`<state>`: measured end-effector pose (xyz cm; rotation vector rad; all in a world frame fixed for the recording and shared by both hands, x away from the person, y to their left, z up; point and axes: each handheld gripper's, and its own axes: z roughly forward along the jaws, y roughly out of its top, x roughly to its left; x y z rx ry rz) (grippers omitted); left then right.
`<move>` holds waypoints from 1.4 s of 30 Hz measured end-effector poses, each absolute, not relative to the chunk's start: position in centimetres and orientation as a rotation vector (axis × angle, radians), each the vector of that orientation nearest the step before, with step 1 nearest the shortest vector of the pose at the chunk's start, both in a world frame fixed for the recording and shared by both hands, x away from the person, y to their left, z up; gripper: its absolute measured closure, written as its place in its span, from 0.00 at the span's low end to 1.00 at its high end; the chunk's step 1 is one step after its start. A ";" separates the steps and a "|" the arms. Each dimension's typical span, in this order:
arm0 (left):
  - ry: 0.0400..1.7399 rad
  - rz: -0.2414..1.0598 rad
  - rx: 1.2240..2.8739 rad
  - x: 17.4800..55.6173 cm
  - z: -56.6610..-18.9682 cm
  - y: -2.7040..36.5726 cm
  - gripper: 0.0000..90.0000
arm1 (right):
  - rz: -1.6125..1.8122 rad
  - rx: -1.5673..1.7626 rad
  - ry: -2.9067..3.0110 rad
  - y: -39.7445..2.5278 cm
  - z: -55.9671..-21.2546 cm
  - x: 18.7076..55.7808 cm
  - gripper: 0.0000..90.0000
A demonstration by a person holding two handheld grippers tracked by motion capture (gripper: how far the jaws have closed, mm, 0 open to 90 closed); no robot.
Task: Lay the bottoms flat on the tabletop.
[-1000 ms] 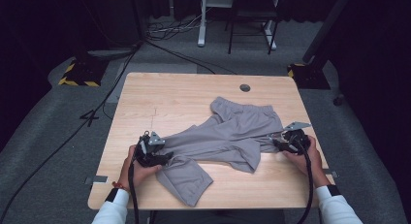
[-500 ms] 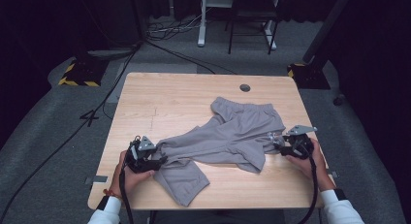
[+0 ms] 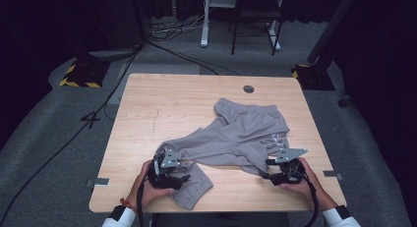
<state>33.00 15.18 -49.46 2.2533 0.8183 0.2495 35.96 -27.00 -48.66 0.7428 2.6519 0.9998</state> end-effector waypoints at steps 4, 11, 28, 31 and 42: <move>0.822 0.252 2.244 33.1 -49.7 15.3 0.33 | 0.988 0.733 2.616 -26.5 -48.9 36.0 0.54; 0.878 0.365 2.252 33.5 -49.8 17.4 0.26 | 0.981 0.652 2.526 -25.8 -47.9 35.6 0.94; 0.876 0.324 2.235 34.2 -50.3 17.7 0.19 | 1.127 0.554 2.278 -19.8 -37.8 42.2 0.94; 0.852 0.310 2.246 33.9 -50.2 17.4 0.19 | 1.091 0.560 2.267 -18.5 -37.5 43.8 0.94; 0.768 0.276 2.279 33.3 -50.2 15.9 0.19 | 0.928 0.752 2.295 -12.8 -41.1 51.6 0.87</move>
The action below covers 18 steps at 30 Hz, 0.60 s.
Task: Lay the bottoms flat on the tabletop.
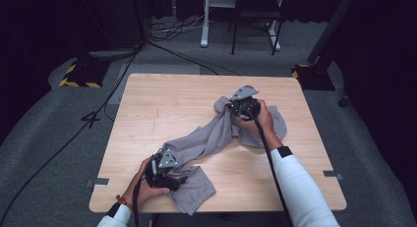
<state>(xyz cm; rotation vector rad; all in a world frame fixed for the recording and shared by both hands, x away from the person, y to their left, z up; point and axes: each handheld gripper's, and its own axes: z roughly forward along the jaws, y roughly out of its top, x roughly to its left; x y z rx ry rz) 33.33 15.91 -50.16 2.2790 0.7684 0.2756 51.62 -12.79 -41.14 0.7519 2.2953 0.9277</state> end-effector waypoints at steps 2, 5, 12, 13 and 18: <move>0.765 0.277 2.275 33.4 -50.2 15.8 0.18 | 0.908 0.799 2.289 -12.4 -42.1 52.2 0.73; 0.770 0.279 2.275 33.4 -50.2 15.6 0.18 | 0.922 0.825 2.312 -12.4 -42.7 52.1 0.62; 0.780 0.282 2.270 33.3 -50.2 15.6 0.18 | 1.243 0.720 2.371 -15.4 -41.6 45.3 0.53; 0.780 0.282 2.270 33.3 -50.2 15.6 0.18 | 1.210 0.700 2.404 -15.5 -42.3 44.4 0.52; 0.774 0.283 2.268 33.4 -50.3 15.6 0.18 | 1.097 0.735 2.511 -16.2 -46.1 43.1 0.46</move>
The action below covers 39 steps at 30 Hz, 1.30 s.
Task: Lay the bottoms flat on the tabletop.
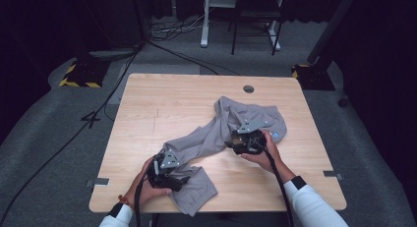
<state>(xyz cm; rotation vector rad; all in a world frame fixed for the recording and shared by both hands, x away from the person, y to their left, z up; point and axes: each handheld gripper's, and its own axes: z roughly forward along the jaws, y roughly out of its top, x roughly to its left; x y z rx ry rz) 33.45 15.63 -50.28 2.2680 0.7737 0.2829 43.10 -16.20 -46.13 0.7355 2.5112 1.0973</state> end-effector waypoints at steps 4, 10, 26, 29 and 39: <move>0.771 0.282 2.267 33.5 -50.3 15.6 0.18 | 1.093 0.821 2.565 -16.2 -47.8 44.0 0.46; 0.772 0.283 2.268 33.5 -50.3 15.6 0.18 | 1.069 0.784 2.556 -14.9 -48.9 44.3 0.68; 0.823 0.304 2.253 33.6 -50.3 16.7 0.18 | 1.119 0.779 2.318 -25.9 -39.1 40.1 0.96; 0.842 0.311 2.246 33.7 -50.3 16.8 0.18 | 1.131 0.849 2.255 -28.0 -37.9 39.9 0.96; 0.817 0.280 2.286 32.8 -50.0 15.9 0.19 | 1.048 0.686 2.456 -26.3 -38.3 36.6 0.90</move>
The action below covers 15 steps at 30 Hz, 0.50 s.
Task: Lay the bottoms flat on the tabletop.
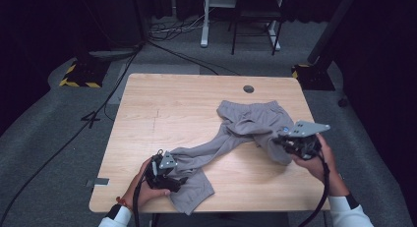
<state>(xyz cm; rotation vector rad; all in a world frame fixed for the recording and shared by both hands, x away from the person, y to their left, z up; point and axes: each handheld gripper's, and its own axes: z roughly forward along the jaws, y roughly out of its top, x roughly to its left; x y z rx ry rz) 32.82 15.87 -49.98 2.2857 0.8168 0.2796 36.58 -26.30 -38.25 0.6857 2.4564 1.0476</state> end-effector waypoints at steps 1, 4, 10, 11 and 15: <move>0.811 0.266 2.290 32.7 -49.9 15.7 0.20 | 1.049 0.671 2.510 -25.5 -39.1 35.9 0.88; 0.807 0.271 2.298 32.6 -49.8 15.5 0.20 | 1.003 0.627 2.605 -23.9 -41.0 34.5 0.83; 0.806 0.283 2.312 32.3 -49.7 14.7 0.21 | 1.012 0.552 2.741 -21.2 -43.8 30.7 0.62; 0.813 0.283 2.310 32.2 -49.7 14.5 0.21 | 1.018 0.559 2.753 -21.2 -44.1 30.2 0.59; 0.781 0.298 2.299 31.9 -49.3 13.9 0.23 | 1.014 0.631 2.642 -24.6 -43.5 29.9 0.57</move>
